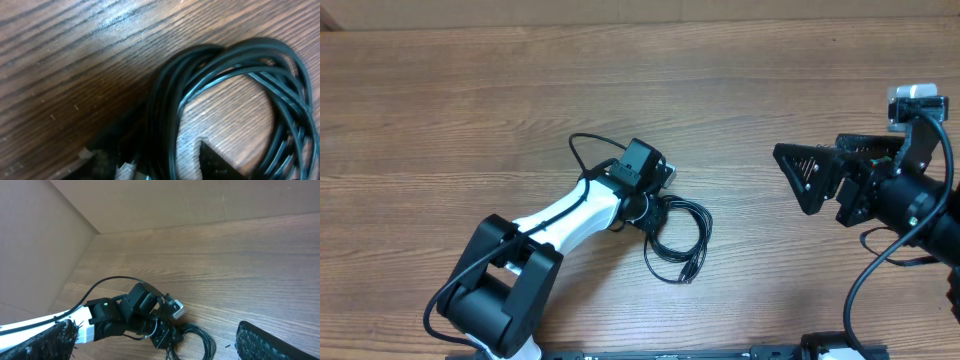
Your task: Untangle cables
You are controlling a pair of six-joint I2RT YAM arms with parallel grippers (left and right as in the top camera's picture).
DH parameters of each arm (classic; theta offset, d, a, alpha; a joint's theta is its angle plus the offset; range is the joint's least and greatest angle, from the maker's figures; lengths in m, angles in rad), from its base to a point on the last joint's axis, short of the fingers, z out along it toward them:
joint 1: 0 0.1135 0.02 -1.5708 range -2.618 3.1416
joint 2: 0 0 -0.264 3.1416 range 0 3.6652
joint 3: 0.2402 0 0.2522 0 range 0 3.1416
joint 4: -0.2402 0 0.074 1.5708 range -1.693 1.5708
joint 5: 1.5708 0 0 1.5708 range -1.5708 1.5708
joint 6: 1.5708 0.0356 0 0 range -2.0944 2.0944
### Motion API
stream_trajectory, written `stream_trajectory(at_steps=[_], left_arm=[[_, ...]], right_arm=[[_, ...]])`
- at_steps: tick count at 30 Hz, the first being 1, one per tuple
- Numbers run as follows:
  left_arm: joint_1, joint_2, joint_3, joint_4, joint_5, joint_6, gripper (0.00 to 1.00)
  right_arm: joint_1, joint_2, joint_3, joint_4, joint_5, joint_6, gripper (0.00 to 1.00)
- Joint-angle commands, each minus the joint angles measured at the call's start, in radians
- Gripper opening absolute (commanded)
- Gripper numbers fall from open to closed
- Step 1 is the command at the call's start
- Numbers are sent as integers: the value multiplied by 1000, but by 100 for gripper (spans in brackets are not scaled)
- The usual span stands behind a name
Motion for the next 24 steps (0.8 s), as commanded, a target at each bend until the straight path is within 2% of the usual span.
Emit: stream_trajectory(at_steps=[1, 2, 8, 15, 19, 24], left_arm=[[-2, 23, -8, 5, -11, -47, 17], [-2, 23, -3, 6, -10, -54, 4], [-2, 23, 50, -34, -3, -76, 4], [-1, 23, 337, -303, -10, -26, 4], [-1, 23, 502, -439, -16, 27, 4], [-1, 22, 681, -598, -97, 31, 4]], right_arm=[[4, -6, 27, 5, -7, 0, 100], [4, -6, 27, 6, -6, -1, 100], [4, -6, 26, 5, 11, -5, 100], [4, 13, 26, -36, 140, -10, 100], [4, 40, 26, -60, 151, -74, 100], [4, 105, 26, -89, 152, -142, 100]])
